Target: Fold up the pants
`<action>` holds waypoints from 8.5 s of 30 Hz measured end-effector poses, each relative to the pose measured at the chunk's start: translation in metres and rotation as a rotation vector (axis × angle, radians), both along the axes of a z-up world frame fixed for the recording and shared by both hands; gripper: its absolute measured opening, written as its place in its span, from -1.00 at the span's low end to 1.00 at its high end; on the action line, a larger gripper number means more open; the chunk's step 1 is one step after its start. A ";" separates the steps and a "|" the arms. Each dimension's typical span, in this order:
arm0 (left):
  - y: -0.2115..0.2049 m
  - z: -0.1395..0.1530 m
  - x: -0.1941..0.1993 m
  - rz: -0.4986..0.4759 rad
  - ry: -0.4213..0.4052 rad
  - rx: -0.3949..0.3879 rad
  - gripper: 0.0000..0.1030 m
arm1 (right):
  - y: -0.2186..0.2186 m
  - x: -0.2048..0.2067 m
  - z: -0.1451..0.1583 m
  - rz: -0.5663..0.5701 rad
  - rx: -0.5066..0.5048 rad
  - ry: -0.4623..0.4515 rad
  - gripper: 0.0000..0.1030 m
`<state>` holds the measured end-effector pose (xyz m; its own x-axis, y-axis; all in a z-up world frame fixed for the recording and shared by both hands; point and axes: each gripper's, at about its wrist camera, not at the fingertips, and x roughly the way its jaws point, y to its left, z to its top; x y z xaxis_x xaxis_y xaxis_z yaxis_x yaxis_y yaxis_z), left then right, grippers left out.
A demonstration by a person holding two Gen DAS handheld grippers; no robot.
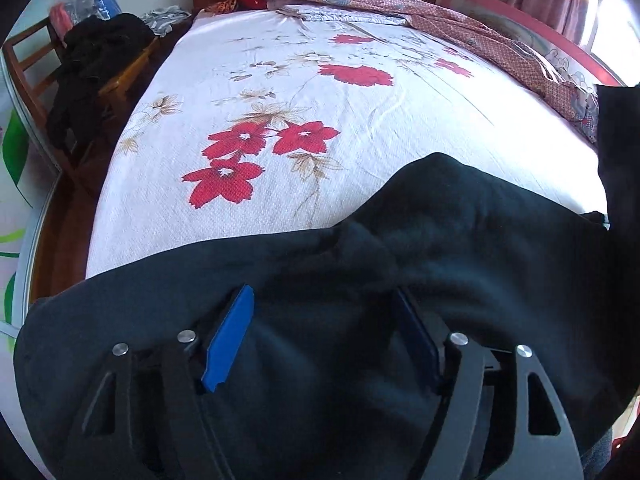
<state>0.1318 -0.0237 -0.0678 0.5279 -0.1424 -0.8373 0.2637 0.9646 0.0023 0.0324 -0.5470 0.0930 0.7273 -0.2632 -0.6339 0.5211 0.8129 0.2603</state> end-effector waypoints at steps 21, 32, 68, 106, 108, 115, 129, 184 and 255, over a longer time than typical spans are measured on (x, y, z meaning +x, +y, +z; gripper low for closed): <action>0.015 0.003 0.002 0.076 -0.026 0.115 0.31 | -0.075 -0.114 -0.170 -0.241 0.513 -0.032 -0.22; 0.016 0.001 0.003 0.080 -0.032 0.127 0.39 | -0.088 -0.102 -0.190 -0.288 0.468 0.017 -0.26; 0.016 -0.002 0.004 0.072 -0.051 0.092 0.55 | 0.134 0.060 -0.161 0.782 -0.156 0.431 0.04; 0.001 0.025 -0.045 -0.081 -0.068 0.194 0.81 | -0.110 -0.150 -0.193 -0.393 0.488 0.085 0.14; 0.001 0.024 -0.043 -0.064 -0.051 0.186 0.81 | -0.111 -0.142 -0.197 -0.365 0.494 0.069 -0.34; 0.001 0.028 -0.044 -0.033 -0.068 0.189 0.82 | -0.087 -0.119 -0.126 -0.275 0.199 0.066 -0.94; 0.007 0.009 -0.044 0.019 -0.047 0.187 0.91 | -0.118 -0.143 -0.197 -0.476 0.363 0.018 -0.28; 0.178 0.054 -0.088 0.471 -0.050 -0.090 0.91 | 0.377 -0.061 -0.156 0.843 -0.906 0.259 -0.79; 0.230 -0.009 -0.018 0.116 0.590 -0.757 -0.53 | 0.576 -0.088 -0.076 1.038 -0.709 0.086 0.60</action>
